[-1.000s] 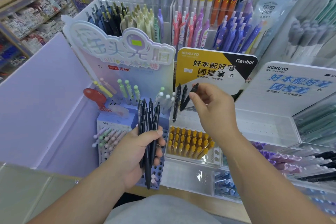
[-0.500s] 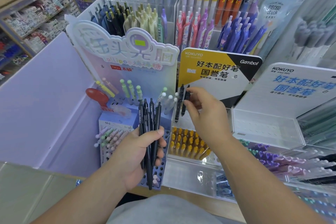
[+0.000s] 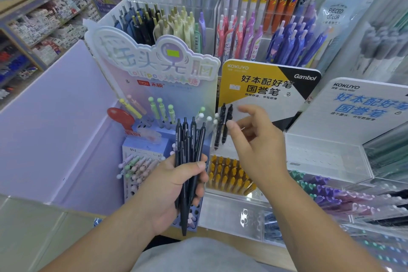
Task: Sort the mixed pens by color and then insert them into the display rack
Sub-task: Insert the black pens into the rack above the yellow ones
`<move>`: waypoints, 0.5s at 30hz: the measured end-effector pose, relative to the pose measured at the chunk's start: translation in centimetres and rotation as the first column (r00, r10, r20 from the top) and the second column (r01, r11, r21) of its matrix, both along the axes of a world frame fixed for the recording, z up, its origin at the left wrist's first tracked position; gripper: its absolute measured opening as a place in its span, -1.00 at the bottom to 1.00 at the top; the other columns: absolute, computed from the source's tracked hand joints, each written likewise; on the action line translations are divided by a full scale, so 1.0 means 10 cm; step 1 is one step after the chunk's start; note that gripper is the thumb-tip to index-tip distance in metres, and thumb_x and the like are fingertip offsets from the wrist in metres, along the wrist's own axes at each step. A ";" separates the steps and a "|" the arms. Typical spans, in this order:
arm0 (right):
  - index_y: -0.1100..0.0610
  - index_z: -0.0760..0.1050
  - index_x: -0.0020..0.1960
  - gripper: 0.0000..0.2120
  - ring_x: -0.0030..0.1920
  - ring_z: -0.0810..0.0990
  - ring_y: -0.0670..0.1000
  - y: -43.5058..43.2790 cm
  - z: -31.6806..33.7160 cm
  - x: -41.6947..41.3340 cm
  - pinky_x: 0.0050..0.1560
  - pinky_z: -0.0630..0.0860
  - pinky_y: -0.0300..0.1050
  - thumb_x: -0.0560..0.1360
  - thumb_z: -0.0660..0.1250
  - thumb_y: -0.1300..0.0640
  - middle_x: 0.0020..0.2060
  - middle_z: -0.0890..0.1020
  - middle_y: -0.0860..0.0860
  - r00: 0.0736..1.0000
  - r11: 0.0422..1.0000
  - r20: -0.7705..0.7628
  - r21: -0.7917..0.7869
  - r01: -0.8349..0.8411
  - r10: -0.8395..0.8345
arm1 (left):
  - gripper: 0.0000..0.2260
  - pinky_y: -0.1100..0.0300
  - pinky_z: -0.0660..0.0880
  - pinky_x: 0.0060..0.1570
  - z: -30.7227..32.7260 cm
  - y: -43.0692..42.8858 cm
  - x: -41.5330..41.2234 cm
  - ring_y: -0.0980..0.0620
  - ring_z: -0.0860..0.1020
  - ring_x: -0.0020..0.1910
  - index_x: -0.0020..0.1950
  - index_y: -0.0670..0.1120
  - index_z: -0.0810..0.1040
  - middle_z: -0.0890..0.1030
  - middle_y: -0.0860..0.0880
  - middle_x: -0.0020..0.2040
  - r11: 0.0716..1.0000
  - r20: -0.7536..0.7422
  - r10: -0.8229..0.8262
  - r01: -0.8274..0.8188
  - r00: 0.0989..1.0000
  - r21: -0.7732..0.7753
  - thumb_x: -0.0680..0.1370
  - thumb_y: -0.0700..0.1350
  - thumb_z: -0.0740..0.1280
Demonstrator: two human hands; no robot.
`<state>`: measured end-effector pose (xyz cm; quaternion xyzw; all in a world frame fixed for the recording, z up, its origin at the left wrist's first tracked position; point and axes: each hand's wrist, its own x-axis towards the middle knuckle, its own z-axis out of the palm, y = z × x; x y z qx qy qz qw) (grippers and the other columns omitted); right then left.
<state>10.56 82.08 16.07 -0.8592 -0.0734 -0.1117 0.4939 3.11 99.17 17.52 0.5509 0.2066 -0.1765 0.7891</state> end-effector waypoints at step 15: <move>0.10 0.61 0.10 -0.84 -0.29 0.64 -0.03 0.10 0.17 -0.19 -0.26 0.56 -0.21 0.52 0.42 0.17 -0.22 0.72 0.08 0.910 0.774 -0.364 0.628 0.081 0.200 | -0.91 0.20 0.37 -0.52 0.05 -0.12 0.00 0.00 0.46 -0.47 0.02 -0.16 0.52 0.58 -0.14 -0.30 0.999 -0.008 -0.037 0.037 0.999 0.016 0.55 -0.18 0.36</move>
